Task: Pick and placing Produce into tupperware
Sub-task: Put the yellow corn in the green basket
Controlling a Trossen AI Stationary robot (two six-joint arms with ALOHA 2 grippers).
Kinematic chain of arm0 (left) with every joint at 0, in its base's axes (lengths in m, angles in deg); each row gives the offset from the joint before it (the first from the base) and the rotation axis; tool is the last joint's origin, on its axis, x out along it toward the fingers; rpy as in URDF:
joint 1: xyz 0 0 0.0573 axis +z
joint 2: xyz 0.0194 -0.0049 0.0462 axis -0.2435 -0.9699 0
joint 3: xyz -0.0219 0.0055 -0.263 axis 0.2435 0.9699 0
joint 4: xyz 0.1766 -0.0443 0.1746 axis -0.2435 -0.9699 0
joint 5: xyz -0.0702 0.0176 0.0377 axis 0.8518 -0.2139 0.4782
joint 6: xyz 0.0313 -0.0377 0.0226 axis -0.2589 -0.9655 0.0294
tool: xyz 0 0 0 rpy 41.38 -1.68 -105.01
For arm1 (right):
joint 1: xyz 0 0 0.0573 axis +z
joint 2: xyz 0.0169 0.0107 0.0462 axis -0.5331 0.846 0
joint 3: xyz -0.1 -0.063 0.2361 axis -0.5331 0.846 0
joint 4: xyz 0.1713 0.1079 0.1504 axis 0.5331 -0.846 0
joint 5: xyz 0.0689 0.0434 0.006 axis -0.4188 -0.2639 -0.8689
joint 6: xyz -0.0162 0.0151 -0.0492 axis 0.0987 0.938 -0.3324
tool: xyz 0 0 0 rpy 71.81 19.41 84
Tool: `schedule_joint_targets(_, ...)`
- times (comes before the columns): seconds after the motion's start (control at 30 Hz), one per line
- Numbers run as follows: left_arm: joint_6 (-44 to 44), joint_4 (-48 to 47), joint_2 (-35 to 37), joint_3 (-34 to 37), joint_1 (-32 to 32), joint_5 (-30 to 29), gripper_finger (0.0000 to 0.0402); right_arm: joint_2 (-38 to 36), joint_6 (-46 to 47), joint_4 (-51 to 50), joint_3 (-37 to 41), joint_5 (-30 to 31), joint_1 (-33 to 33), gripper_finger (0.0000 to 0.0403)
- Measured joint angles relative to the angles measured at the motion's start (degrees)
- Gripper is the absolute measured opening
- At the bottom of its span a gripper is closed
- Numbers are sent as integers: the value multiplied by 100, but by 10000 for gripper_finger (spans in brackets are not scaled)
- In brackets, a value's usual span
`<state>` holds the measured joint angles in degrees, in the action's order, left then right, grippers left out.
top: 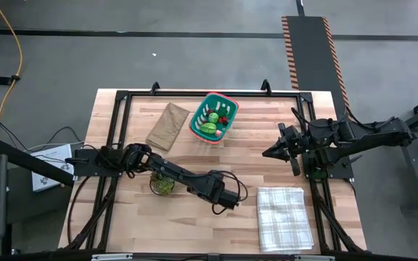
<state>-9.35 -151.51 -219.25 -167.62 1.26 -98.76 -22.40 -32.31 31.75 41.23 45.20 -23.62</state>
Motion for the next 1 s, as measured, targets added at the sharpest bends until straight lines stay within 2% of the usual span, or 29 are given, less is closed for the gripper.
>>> schedule_joint_targets(0.43, -88, 21, -42, 0, 47, -137, 216, 0, 0, -1, 0, 2, 4, 1)
schedule_joint_targets(1.0, -27, -41, -177, 2, 56, 62, 216, -2, -13, -3, 2, 2, 4, 1)
